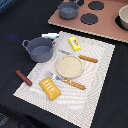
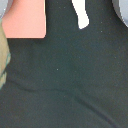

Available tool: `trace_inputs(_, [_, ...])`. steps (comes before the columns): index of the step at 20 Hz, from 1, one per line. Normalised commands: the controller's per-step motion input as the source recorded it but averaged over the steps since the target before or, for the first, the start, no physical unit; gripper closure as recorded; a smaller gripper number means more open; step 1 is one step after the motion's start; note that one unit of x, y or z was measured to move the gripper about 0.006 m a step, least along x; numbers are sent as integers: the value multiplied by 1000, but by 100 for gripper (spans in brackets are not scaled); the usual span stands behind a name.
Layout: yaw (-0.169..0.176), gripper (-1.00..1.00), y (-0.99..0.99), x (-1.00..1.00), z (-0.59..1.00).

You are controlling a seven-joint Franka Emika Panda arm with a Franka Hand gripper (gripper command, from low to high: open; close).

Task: Interact with the objects in diverse but meaningful ways.

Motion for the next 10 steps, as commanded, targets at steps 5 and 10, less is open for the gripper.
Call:
trace_inputs(5, [20,-100,-205,-23,-313])
trace_inputs(10, [29,-100,-315,-2,-542])
